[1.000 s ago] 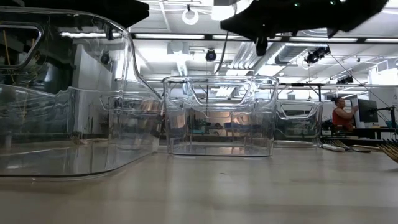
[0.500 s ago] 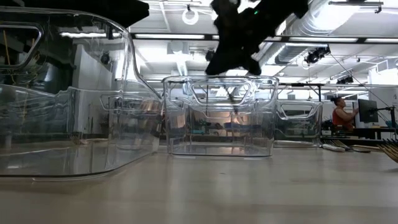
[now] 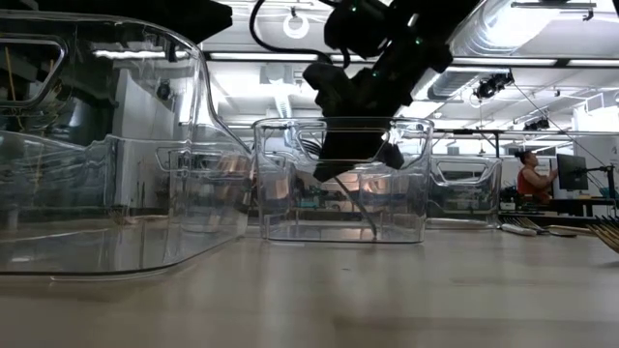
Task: Sort silverware by color (type)
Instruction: Put the blue fork into the center transparent bin, then put the black fork into the top left transparent bin
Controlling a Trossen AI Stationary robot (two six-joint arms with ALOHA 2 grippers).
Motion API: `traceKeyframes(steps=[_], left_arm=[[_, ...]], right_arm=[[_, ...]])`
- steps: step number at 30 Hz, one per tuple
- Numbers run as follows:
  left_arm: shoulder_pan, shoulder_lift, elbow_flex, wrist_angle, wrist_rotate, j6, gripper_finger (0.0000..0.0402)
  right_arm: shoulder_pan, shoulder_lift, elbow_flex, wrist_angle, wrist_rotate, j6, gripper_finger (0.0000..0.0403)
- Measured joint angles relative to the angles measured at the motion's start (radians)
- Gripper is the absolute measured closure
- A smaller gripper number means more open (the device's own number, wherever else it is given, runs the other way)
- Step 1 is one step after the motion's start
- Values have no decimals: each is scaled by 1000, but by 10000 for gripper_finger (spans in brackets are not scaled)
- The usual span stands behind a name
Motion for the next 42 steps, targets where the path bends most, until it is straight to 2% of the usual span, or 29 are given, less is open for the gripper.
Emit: traceKeyframes(steps=[11, 19, 23, 27, 29, 42], left_arm=[[0, 0, 0, 0, 0, -17, 295], [0, 0, 0, -15, 0, -17, 295], [0, 0, 0, -31, 0, -17, 295], [-2, 0, 0, -75, 0, -43, 295], [-5, 0, 0, -98, 0, -63, 295], [-7, 0, 0, -139, 4, -62, 295]], right_arm=[[-4, -16, 0, -12, -73, -29, 323], [4, -132, 0, -98, -88, -99, 285], [44, -213, 0, -114, 8, -200, 280], [114, -254, 0, -109, 227, -338, 279], [143, -255, 0, -114, 302, -387, 279], [199, -264, -2, -302, 436, -386, 279]])
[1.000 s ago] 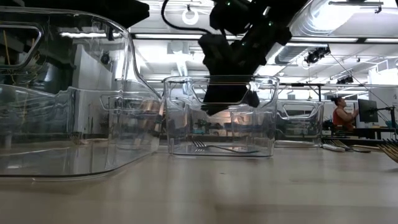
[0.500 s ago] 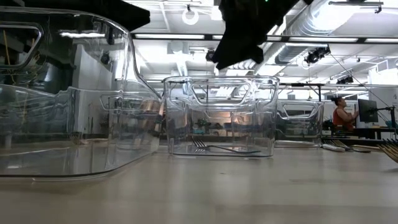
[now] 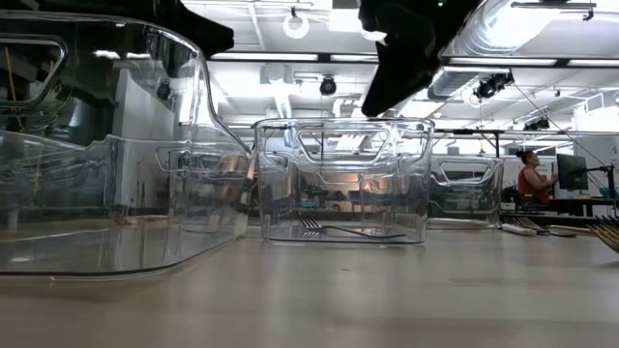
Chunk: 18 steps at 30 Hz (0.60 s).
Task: Sort silverware by color (type)
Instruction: Put the black fork into the top left transparent bin
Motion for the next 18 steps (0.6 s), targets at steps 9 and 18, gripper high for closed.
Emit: traceKeyframes(steps=[9, 18], left_arm=[[-36, -47, 0, -48, 0, 0, 295], [-87, -142, 0, -90, 0, 0, 295]], right_arm=[[65, -34, 0, -170, 122, 101, 279], [119, -191, 0, -457, 253, 346, 279]])
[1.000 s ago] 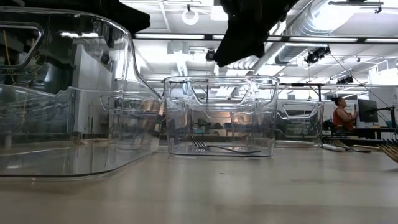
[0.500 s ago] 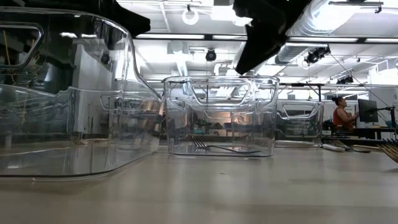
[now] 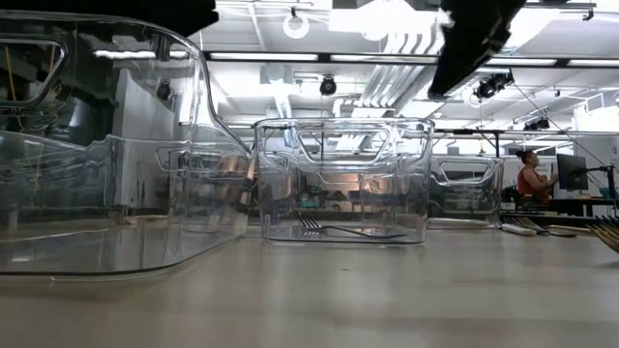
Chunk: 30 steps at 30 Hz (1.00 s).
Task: Sort silverware by color (type)
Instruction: Put the black fork into the top left transparent bin
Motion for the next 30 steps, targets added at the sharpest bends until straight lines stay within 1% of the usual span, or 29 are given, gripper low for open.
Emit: traceKeyframes(steps=[3, 6, 9, 14, 17, 20, 23, 27, 30], left_arm=[[-3, -11, 0, -6, -6, 0, 295], [-3, -13, 0, -7, -7, 0, 295], [-3, -13, 0, -6, -7, 0, 295], [-3, -13, 0, -3, -7, 0, 295], [-3, -13, 0, -10, -8, -2, 295], [-3, -13, 0, -17, -8, -10, 295], [-3, -13, 0, -23, -7, -10, 295], [-2, -13, 0, -23, -8, -9, 295], [-3, -13, 0, -22, -8, -8, 295]], right_arm=[[7, -55, 0, -49, 15, 99, 279], [15, -69, 0, -31, 19, 106, 279], [16, -59, 0, 19, -15, 70, 279], [19, -25, 0, 116, -46, -51, 279], [19, -19, 0, 94, -56, -85, 279], [19, -31, -6, 9, -56, -36, 279], [21, -93, -106, 37, -84, 18, 279], [43, -230, -295, 184, -162, 84, 279], [64, -336, -402, 300, -225, 141, 279]])
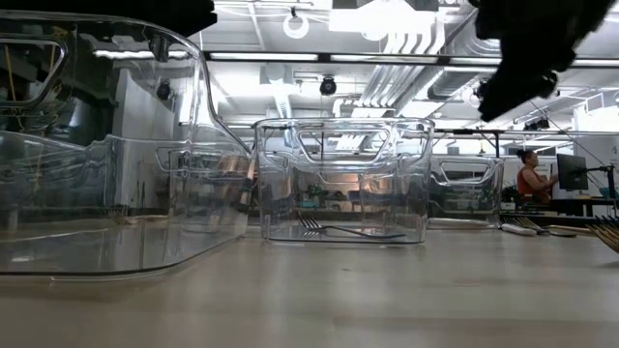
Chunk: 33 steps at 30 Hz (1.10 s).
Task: Sort silverware by color (type)
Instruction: Put the black fork into the top left transparent bin
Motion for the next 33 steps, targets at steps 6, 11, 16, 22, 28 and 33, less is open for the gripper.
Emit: traceKeyframes(steps=[6, 11, 16, 22, 28, 33], left_arm=[[0, 0, 0, -1, 0, 1, 295], [1, 0, 0, -2, 0, 1, 295], [0, 0, 0, -3, 0, 1, 295], [0, 0, 0, -3, 0, 1, 295], [0, -4, 0, -3, -1, 26, 295], [0, -53, 0, -15, 30, -18, 295]], right_arm=[[26, -68, -122, 182, -308, 280, 279], [74, 37, -124, 168, -482, 470, 279], [134, 210, -59, 129, -599, 557, 279], [166, 401, 76, -136, -614, 602, 279], [164, 509, 154, -223, -625, 565, 279], [165, 523, 188, -221, -615, 542, 279]])
